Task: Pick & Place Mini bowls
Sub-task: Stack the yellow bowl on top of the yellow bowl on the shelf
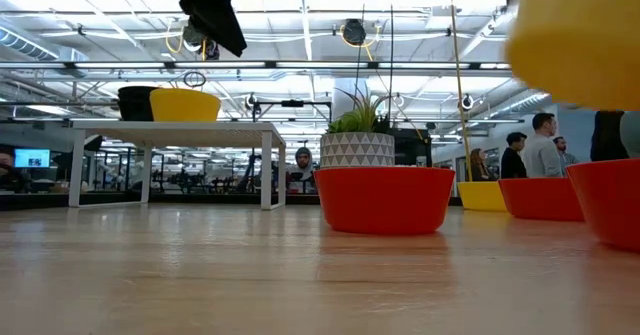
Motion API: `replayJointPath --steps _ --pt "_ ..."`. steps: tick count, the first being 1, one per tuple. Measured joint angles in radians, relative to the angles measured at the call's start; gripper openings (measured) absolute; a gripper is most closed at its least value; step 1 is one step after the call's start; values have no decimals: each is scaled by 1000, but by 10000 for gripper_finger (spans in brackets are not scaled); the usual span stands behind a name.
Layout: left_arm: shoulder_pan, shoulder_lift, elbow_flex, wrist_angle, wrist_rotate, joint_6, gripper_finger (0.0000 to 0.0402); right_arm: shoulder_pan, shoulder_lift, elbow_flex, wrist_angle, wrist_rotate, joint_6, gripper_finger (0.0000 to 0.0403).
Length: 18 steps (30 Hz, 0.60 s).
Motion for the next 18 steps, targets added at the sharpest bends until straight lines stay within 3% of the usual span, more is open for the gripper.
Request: replayJointPath --steps 3,8,11,18 --pt "0 0 0 0 0 -6 202 -133 31 0 94 -8 -177 1" --pt "0 0 0 0 0 -15 202 -333 108 0 376 -138 -413 0" --pt "0 -4 0 0 0 -36 202 -412 178 1 520 -188 -487 0" --pt "-1 -18 1 -1 -1 -68 202 -533 368 1 826 -189 -572 0"
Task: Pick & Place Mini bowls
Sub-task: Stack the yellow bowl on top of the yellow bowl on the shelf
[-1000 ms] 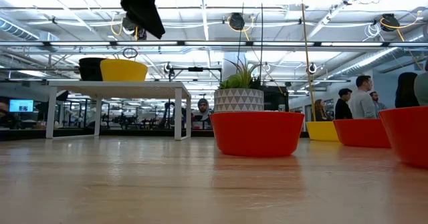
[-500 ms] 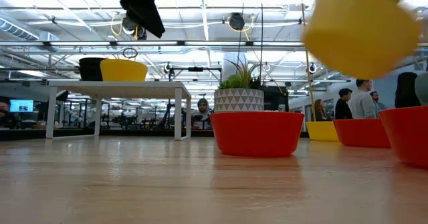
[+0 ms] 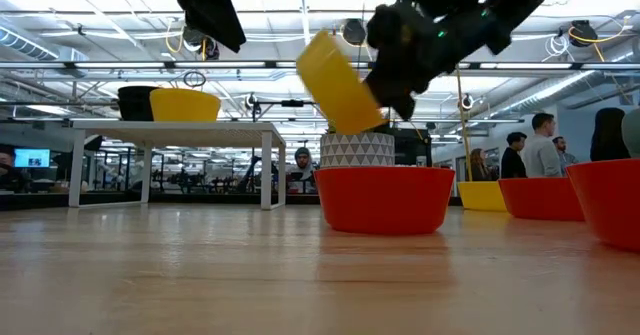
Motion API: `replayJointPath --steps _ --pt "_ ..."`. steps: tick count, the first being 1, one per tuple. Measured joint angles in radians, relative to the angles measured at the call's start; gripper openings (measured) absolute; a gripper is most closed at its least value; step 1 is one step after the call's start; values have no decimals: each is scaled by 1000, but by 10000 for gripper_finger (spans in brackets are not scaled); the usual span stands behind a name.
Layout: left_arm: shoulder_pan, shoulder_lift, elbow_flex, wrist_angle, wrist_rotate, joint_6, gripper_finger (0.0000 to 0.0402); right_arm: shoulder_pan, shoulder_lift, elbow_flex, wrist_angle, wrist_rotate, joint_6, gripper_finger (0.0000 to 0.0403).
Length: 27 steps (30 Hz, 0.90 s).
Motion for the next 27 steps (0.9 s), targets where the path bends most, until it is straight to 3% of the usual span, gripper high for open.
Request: replayJointPath --steps 4,11,27 --pt "-6 -4 0 -1 0 -3 202 -62 83 1 126 6 87 0" --pt "-18 -8 0 1 0 -15 202 -122 213 9 163 8 299 0" --pt "-19 -9 0 0 0 -13 202 -119 265 36 52 21 330 0"
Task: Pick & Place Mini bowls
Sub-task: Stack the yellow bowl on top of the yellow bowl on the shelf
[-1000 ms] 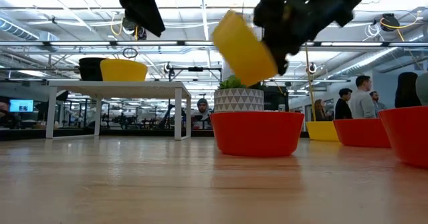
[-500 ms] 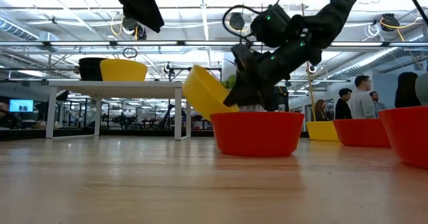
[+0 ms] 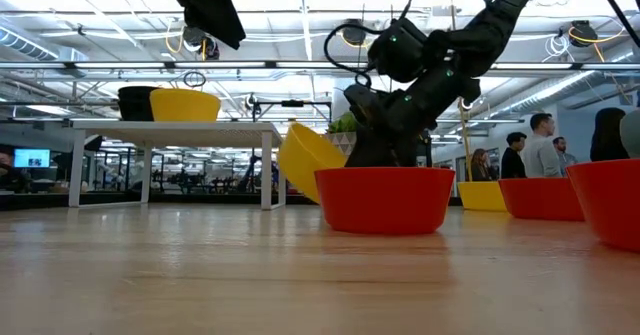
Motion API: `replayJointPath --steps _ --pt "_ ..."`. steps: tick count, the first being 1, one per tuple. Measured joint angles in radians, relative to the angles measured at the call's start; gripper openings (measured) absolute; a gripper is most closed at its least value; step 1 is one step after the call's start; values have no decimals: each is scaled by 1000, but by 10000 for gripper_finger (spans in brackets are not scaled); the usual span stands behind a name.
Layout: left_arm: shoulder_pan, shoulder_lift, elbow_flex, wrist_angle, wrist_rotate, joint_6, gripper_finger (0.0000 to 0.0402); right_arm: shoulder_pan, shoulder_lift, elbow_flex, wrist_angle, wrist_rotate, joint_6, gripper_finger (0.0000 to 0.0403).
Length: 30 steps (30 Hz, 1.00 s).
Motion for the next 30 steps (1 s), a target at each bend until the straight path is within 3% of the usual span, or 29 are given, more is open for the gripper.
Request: replayJointPath --steps 8,23,30 --pt "0 0 0 0 0 3 202 0 0 0 -14 11 -2 2" --pt "0 0 0 0 3 -3 202 0 -16 -1 -14 6 -49 73" --pt "-2 31 0 23 187 4 202 3 -117 -2 -19 -79 -83 104"
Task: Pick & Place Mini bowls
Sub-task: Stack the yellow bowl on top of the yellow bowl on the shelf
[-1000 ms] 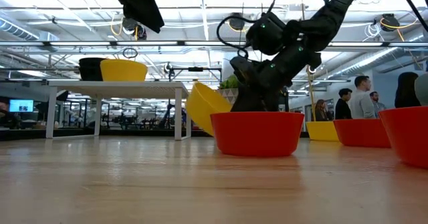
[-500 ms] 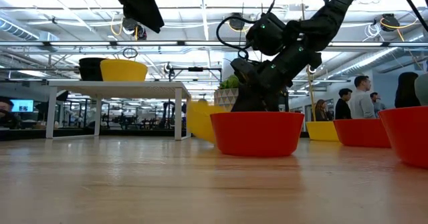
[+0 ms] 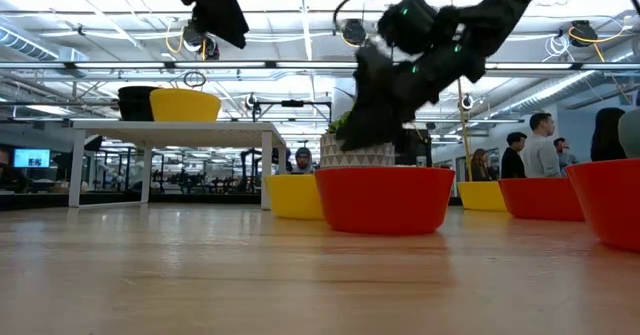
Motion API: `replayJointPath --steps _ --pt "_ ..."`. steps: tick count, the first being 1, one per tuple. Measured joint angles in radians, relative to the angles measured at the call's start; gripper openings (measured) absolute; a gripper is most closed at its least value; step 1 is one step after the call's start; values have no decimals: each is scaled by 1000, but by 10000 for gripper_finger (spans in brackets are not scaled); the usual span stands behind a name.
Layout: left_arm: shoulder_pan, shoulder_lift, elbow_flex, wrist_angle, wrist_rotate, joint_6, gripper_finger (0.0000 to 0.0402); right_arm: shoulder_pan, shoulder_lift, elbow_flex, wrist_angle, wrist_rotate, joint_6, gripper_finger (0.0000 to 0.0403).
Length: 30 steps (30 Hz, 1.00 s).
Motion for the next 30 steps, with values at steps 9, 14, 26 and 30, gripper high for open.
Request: replayJointPath --steps 9,14,26,30 --pt "-90 147 -1 34 62 343 202 84 -195 0 -22 -122 -191 110" --pt "-123 253 -1 42 62 433 202 156 -281 0 -27 -126 -356 106" --pt "-135 482 -1 214 -32 554 202 260 -412 -2 -85 -127 -347 109" --pt "-135 523 -1 226 -31 579 202 281 -429 -2 -146 -196 -336 114"
